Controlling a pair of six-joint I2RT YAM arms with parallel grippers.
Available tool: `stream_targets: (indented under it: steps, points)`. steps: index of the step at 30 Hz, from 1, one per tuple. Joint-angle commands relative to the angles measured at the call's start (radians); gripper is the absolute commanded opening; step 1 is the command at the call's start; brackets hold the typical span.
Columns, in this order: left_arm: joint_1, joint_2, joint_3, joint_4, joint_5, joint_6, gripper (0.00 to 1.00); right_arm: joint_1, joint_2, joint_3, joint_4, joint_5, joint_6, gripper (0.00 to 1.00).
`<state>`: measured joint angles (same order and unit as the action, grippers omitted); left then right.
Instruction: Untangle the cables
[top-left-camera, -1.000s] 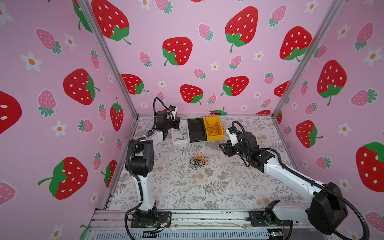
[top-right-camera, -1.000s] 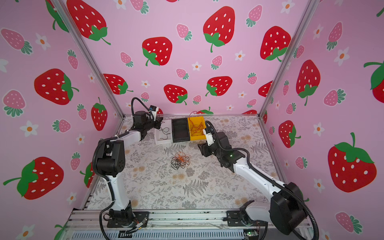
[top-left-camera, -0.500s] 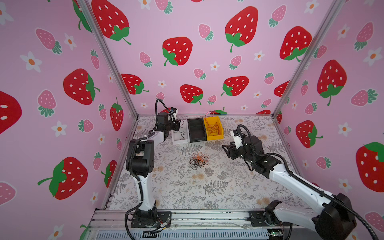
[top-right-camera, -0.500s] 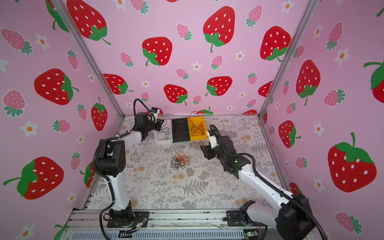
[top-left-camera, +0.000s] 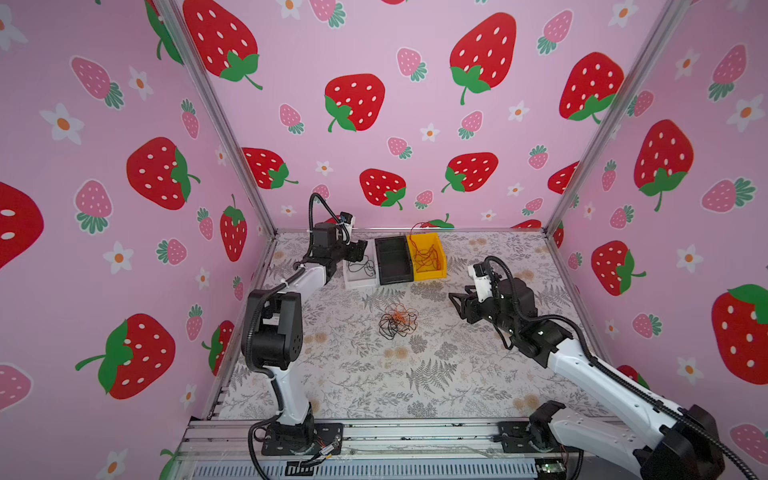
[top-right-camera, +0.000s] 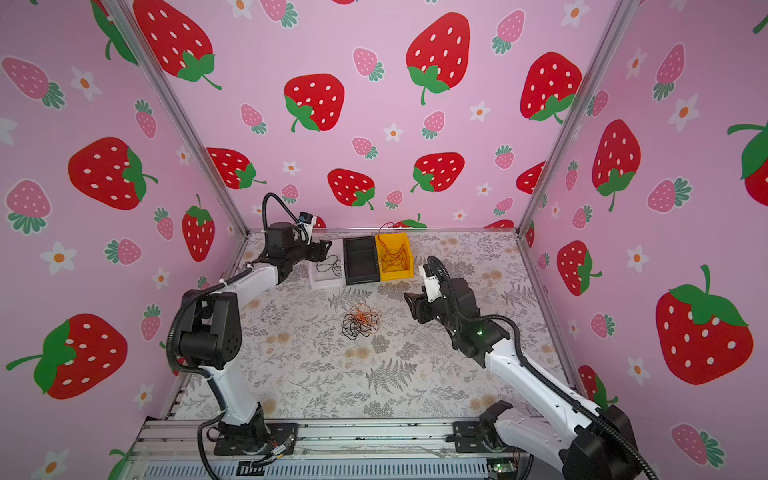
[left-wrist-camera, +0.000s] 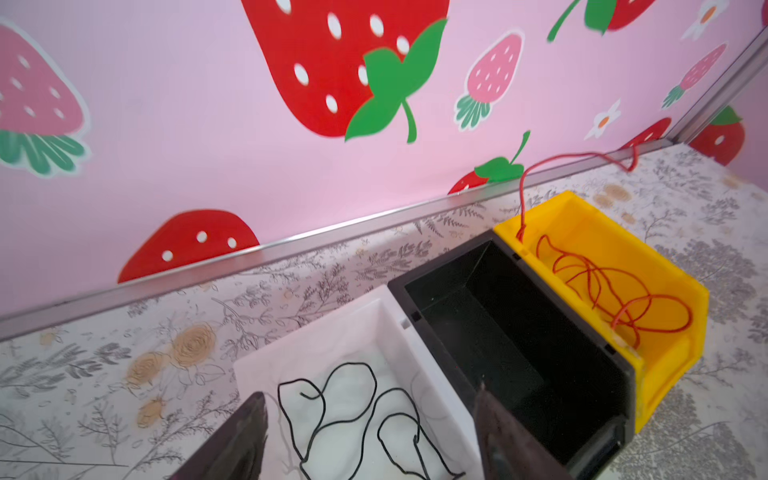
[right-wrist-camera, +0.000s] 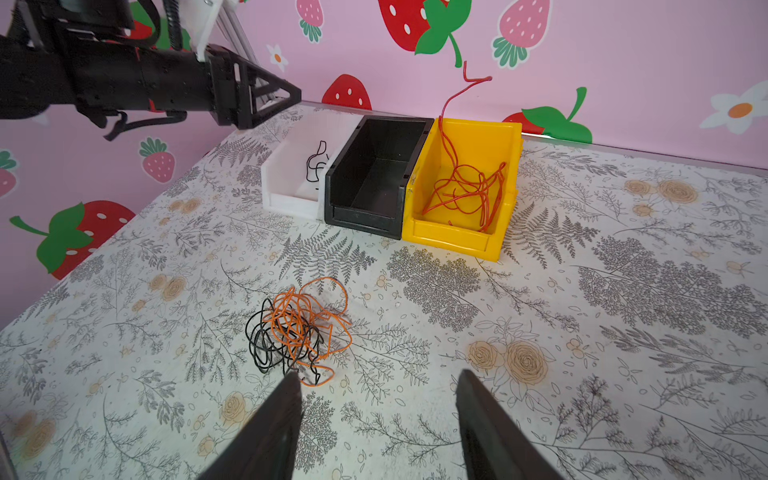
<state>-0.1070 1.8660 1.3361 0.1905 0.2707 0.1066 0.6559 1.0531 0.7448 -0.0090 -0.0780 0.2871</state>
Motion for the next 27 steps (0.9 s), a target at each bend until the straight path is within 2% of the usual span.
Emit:
stream_targets:
  steps: [1, 3, 6, 11, 14, 18, 19, 23, 27]
  points:
    - [-0.005, -0.055, -0.029, -0.071, -0.012, -0.009, 0.84, -0.005, 0.007, -0.003, 0.017, -0.017, 0.008, 0.62]
    - [-0.004, -0.093, -0.048, -0.094, -0.001, -0.018, 0.85, -0.005, 0.037, 0.014, -0.003, -0.043, 0.0, 0.62]
    - [-0.006, -0.165, -0.086, -0.147, 0.075, -0.024, 0.84, -0.004, 0.099, 0.044, -0.031, -0.095, -0.005, 0.62]
    - [-0.059, -0.275, -0.129, -0.411, 0.182, 0.04, 0.69, 0.012, 0.217, 0.083, -0.023, -0.203, 0.024, 0.62]
    - [-0.095, -0.38, -0.251, -0.41, 0.172, 0.022, 0.59, 0.055, 0.318, 0.148, -0.05, -0.243, 0.026, 0.62]
    - [-0.127, -0.474, -0.381, -0.419, 0.156, -0.074, 0.53, 0.088, 0.448, 0.247, -0.063, -0.34, 0.049, 0.61]
    - [-0.135, -0.486, -0.407, -0.426, 0.16, -0.092, 0.49, 0.091, 0.477, 0.27, -0.057, -0.371, 0.065, 0.61]
    - [-0.192, -0.511, -0.49, -0.423, 0.129, -0.074, 0.46, 0.097, 0.594, 0.366, -0.05, -0.463, 0.153, 0.61]
    - [-0.204, -0.512, -0.566, -0.329, 0.115, -0.075, 0.44, 0.104, 0.729, 0.487, -0.164, -0.474, 0.142, 0.58]
